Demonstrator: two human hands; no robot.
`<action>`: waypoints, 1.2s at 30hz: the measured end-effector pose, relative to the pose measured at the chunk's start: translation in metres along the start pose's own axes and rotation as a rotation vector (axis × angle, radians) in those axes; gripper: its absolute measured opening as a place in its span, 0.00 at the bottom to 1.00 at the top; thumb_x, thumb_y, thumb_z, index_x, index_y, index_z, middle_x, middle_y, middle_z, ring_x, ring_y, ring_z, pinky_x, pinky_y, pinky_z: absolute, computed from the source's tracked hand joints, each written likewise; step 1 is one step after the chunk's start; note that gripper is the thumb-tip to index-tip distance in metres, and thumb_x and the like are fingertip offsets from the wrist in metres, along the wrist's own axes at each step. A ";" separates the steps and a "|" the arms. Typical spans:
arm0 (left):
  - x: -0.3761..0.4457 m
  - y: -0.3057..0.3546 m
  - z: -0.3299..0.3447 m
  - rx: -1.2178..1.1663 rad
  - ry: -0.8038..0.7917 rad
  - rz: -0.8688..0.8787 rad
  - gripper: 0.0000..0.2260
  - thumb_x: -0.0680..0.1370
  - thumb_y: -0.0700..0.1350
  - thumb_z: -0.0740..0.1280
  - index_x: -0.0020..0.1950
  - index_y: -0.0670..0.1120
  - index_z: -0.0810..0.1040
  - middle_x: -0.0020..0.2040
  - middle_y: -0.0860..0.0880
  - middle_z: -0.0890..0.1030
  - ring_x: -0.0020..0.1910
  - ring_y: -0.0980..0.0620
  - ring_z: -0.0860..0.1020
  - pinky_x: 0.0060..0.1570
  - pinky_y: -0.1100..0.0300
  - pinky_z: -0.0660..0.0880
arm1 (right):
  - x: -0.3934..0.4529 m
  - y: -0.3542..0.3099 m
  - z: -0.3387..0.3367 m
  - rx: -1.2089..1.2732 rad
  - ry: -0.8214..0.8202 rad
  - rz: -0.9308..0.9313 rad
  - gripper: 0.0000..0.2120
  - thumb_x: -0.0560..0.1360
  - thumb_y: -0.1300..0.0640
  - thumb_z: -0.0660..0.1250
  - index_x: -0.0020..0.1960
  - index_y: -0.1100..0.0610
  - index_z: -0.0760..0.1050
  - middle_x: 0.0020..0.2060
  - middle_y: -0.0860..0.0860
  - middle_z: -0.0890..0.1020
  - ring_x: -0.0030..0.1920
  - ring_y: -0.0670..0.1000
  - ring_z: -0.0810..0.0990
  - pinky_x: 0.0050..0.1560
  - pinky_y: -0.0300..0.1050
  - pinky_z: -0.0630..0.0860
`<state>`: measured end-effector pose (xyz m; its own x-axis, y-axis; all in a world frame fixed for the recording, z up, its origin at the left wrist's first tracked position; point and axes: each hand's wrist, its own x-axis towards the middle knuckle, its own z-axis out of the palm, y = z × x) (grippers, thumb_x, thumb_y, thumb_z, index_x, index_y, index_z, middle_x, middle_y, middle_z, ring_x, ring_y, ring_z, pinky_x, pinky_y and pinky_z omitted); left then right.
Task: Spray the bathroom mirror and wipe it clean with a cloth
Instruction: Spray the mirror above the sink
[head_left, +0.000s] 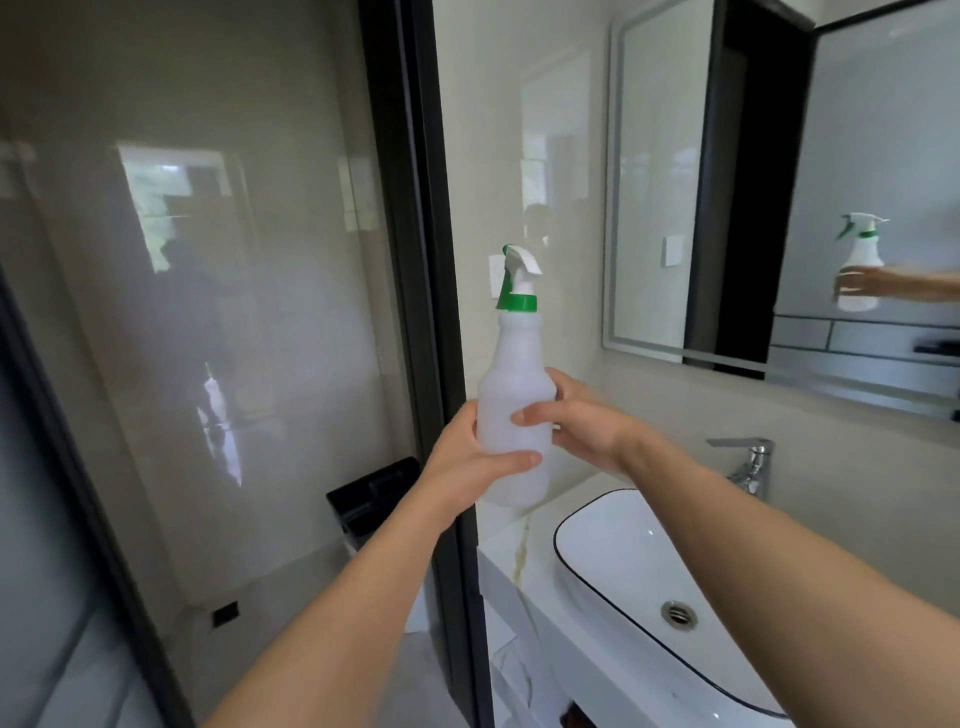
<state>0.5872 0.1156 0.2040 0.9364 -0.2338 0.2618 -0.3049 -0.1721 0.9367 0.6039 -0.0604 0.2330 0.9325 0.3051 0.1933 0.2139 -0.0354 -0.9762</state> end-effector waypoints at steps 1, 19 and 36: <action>0.001 0.003 0.005 0.016 -0.002 0.008 0.31 0.65 0.44 0.81 0.65 0.52 0.73 0.58 0.53 0.82 0.56 0.55 0.82 0.54 0.51 0.82 | -0.006 -0.002 -0.004 0.014 0.013 -0.005 0.31 0.66 0.61 0.74 0.67 0.58 0.70 0.58 0.58 0.82 0.58 0.57 0.83 0.54 0.50 0.79; 0.126 0.052 0.116 0.567 0.276 0.195 0.37 0.62 0.72 0.71 0.59 0.50 0.63 0.55 0.52 0.75 0.56 0.47 0.78 0.48 0.50 0.77 | 0.052 -0.059 -0.107 -0.151 0.492 -0.264 0.13 0.75 0.44 0.71 0.54 0.52 0.80 0.47 0.51 0.86 0.46 0.50 0.86 0.49 0.48 0.83; 0.353 0.117 0.104 -0.254 -0.097 0.527 0.12 0.82 0.50 0.62 0.48 0.45 0.81 0.39 0.52 0.80 0.35 0.54 0.74 0.40 0.57 0.70 | 0.074 -0.045 -0.205 -0.187 0.614 -0.240 0.16 0.78 0.52 0.66 0.60 0.61 0.75 0.53 0.59 0.83 0.51 0.58 0.83 0.49 0.52 0.80</action>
<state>0.8634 -0.0867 0.3821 0.6465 -0.3137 0.6954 -0.6620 0.2225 0.7158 0.7228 -0.2311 0.3113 0.8373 -0.2684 0.4763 0.4301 -0.2144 -0.8769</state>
